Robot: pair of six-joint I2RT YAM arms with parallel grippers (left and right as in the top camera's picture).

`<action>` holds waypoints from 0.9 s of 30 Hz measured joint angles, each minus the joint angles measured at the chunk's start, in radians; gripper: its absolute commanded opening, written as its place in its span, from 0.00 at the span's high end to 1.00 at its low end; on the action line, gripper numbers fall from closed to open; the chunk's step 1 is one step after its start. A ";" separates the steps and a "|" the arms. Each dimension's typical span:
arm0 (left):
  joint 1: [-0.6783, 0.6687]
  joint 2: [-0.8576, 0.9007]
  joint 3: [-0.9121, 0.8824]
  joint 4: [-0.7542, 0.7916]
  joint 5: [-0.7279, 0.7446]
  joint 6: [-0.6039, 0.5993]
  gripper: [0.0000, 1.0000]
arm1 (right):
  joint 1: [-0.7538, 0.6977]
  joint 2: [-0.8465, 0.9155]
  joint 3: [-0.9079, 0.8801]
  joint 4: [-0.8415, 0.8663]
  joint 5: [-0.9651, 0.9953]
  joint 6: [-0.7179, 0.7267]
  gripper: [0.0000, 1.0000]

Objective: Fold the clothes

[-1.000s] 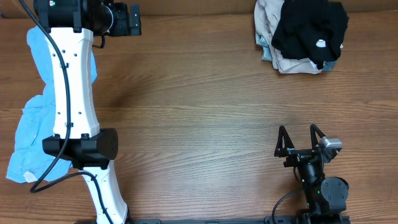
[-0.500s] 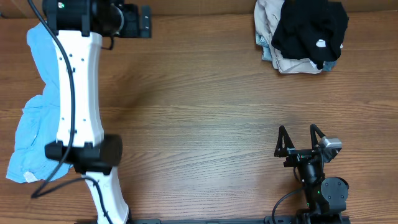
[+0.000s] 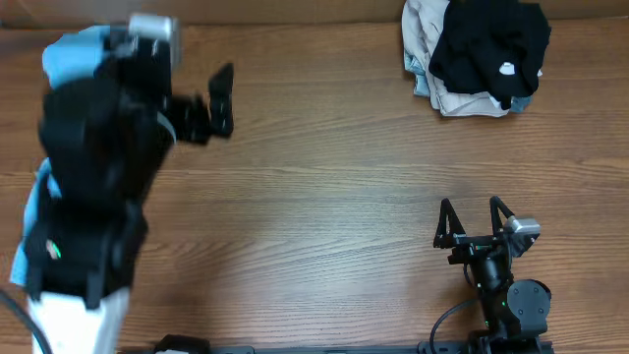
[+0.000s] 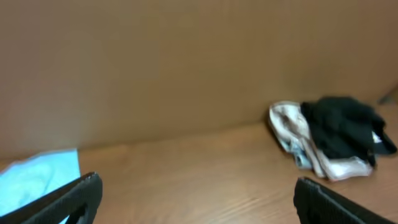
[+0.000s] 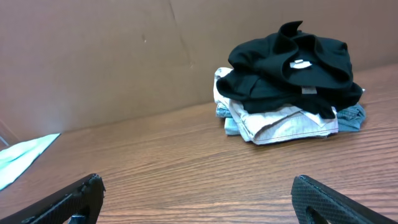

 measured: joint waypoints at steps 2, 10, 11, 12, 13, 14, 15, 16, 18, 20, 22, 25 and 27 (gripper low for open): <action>0.018 -0.108 -0.201 0.110 0.006 0.007 0.00 | 0.000 0.000 0.000 0.000 0.000 0.000 0.00; 0.090 -0.539 -0.916 0.546 0.080 0.014 0.00 | 0.000 -0.001 0.000 0.000 0.000 0.000 0.00; 0.090 -0.598 -0.981 0.575 0.082 0.014 0.00 | 0.000 -0.001 0.000 -0.001 0.000 0.000 0.00; 0.090 -0.664 -1.052 0.592 0.083 0.014 0.00 | 0.000 -0.001 0.000 0.000 0.000 0.000 0.00; 0.090 -0.722 -1.112 0.607 0.082 0.014 0.00 | 0.000 -0.001 0.000 0.000 0.000 0.000 0.00; 0.090 -0.766 -1.157 0.612 0.080 0.014 0.00 | 0.000 -0.001 0.000 0.000 0.000 0.000 0.00; 0.090 -0.806 -1.198 0.614 0.072 0.013 0.00 | 0.000 -0.001 0.000 0.000 0.000 0.000 0.00; 0.090 -0.835 -1.225 0.616 0.064 0.009 0.00 | 0.000 -0.001 0.000 0.000 0.000 0.000 0.00; 0.090 -0.901 -1.279 0.618 0.035 -0.003 0.00 | 0.000 -0.001 0.000 0.000 0.000 0.000 0.00; 0.090 -0.959 -1.316 0.620 0.008 -0.016 0.00 | 0.000 -0.001 0.000 -0.001 0.000 0.000 0.00; 0.091 -1.003 -1.347 0.622 -0.018 -0.034 0.00 | 0.000 -0.001 0.000 0.000 0.000 0.000 0.00; 0.096 -1.046 -1.390 0.626 -0.051 -0.058 0.00 | 0.000 -0.001 0.000 0.000 0.000 0.000 0.00; 0.104 -1.066 -1.417 0.622 -0.063 -0.070 0.00 | 0.000 -0.001 0.000 0.000 0.000 0.000 0.00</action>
